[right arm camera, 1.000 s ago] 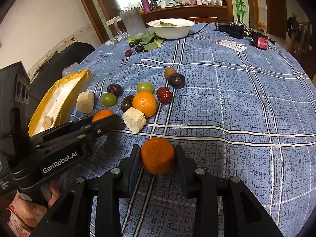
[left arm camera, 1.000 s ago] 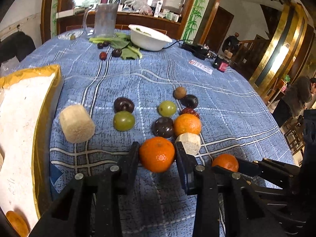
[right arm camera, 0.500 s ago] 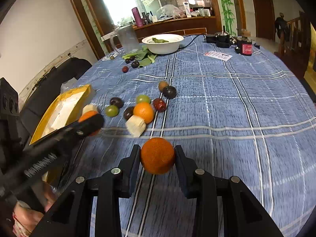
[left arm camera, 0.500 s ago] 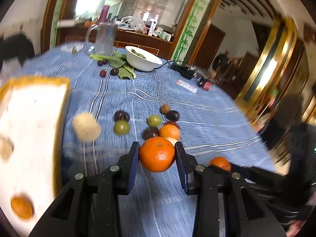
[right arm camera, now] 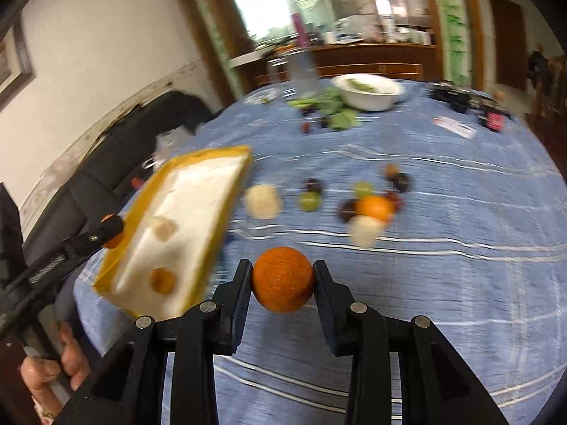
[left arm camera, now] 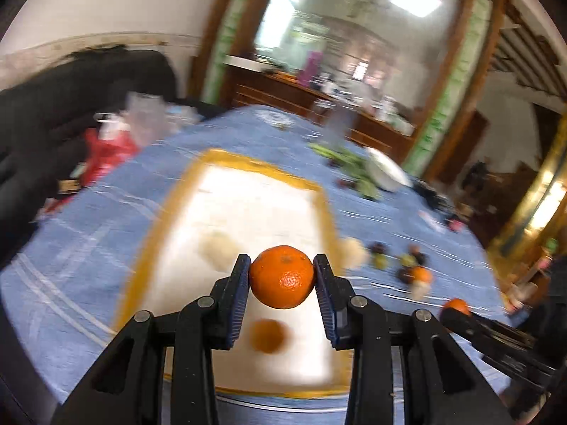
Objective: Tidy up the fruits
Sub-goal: 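Carry both tangerines over the tray and open both grippers to drop them, then move both open grippers back toward the remaining fruit, then grasp a green grape with the left gripper while the right gripper grasps a white yam cube, then release the grape into the tray with the left gripper while the right gripper drops the yam cube there, then lift both open grippers from the tray and move them toward the remaining fruit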
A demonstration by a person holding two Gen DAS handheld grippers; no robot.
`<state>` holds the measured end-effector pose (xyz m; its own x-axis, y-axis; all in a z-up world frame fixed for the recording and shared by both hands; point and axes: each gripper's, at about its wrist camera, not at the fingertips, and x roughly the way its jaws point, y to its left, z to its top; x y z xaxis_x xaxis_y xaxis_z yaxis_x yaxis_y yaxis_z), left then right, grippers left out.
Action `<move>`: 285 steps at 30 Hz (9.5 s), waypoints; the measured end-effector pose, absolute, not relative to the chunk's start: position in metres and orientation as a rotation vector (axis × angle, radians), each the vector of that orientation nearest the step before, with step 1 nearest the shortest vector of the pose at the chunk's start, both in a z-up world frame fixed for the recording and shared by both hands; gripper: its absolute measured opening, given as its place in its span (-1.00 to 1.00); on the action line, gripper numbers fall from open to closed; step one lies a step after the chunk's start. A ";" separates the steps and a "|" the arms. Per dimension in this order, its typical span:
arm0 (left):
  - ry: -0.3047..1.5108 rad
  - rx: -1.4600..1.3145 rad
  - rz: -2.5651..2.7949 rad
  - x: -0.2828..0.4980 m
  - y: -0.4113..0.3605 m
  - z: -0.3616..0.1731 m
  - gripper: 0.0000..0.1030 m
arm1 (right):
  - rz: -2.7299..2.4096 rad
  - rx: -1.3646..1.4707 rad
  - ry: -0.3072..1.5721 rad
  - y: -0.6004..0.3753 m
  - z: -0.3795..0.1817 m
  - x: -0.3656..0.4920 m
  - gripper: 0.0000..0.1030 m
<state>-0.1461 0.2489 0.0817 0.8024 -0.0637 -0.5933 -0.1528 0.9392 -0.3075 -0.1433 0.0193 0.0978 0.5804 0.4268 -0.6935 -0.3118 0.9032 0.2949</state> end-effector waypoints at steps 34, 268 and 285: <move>0.649 -0.307 0.202 -0.149 0.286 0.076 0.31 | 0.499 -0.187 0.833 0.160 0.071 -0.131 -0.06; 0.639 -0.100 -0.140 -0.113 0.147 0.168 0.67 | 0.146 0.155 0.702 -0.117 0.164 -0.080 0.20; 0.895 -0.216 -0.211 -0.026 0.124 0.073 0.66 | 0.321 0.136 0.966 -0.072 0.033 -0.031 0.16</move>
